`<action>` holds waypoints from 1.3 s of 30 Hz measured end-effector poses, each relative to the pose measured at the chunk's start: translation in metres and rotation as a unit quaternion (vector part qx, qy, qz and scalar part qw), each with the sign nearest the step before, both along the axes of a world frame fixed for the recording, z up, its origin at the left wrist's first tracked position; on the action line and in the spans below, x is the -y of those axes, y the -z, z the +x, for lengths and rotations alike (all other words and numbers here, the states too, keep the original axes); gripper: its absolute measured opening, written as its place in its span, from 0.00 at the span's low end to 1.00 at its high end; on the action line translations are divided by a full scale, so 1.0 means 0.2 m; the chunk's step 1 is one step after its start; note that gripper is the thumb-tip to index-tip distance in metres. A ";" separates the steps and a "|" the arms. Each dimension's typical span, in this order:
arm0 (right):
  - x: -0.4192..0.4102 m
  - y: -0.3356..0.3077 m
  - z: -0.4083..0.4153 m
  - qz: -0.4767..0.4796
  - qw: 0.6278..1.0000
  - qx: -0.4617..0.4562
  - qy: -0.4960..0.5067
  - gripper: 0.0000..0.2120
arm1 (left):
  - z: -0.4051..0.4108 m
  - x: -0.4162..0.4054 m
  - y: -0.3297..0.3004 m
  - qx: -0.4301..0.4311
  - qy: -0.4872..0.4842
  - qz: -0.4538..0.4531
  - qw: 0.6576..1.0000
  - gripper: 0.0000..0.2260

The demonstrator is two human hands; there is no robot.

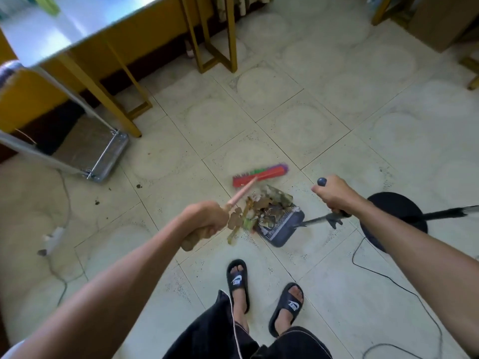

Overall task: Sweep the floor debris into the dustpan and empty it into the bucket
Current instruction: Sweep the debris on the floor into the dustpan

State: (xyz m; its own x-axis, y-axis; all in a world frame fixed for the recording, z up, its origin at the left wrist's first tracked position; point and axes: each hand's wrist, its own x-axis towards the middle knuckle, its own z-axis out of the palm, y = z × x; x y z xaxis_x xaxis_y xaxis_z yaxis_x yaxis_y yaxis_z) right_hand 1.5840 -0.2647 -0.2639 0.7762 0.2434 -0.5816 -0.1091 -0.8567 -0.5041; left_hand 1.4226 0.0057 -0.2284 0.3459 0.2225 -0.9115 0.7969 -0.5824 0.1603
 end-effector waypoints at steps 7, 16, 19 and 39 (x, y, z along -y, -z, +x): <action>0.06 -0.03 -0.22 -0.027 0.991 0.019 -0.129 0.19 | -0.11 -0.03 0.10 0.035 -0.049 0.012 0.998 0.13; 0.17 0.05 -0.27 -0.001 0.991 0.020 -0.135 0.19 | -0.35 0.39 0.37 -0.032 -0.159 -0.015 0.987 0.16; 0.17 0.08 -0.25 0.035 0.989 0.019 -0.139 0.18 | -0.37 0.60 0.39 -0.080 -0.240 -0.080 0.964 0.07; 0.39 0.06 -0.38 0.050 0.993 -0.038 -0.101 0.18 | -0.51 0.81 0.18 0.067 -0.192 0.152 0.967 0.17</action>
State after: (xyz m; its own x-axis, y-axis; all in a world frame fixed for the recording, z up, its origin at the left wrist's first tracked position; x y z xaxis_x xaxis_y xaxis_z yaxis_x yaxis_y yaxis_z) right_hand 1.5075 -0.3428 -0.2758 0.6608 0.4486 -0.6017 0.0180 -0.8109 -0.5848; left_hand 1.3205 -0.1572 -0.2638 0.2954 0.6081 -0.7368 0.9476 -0.2845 0.1451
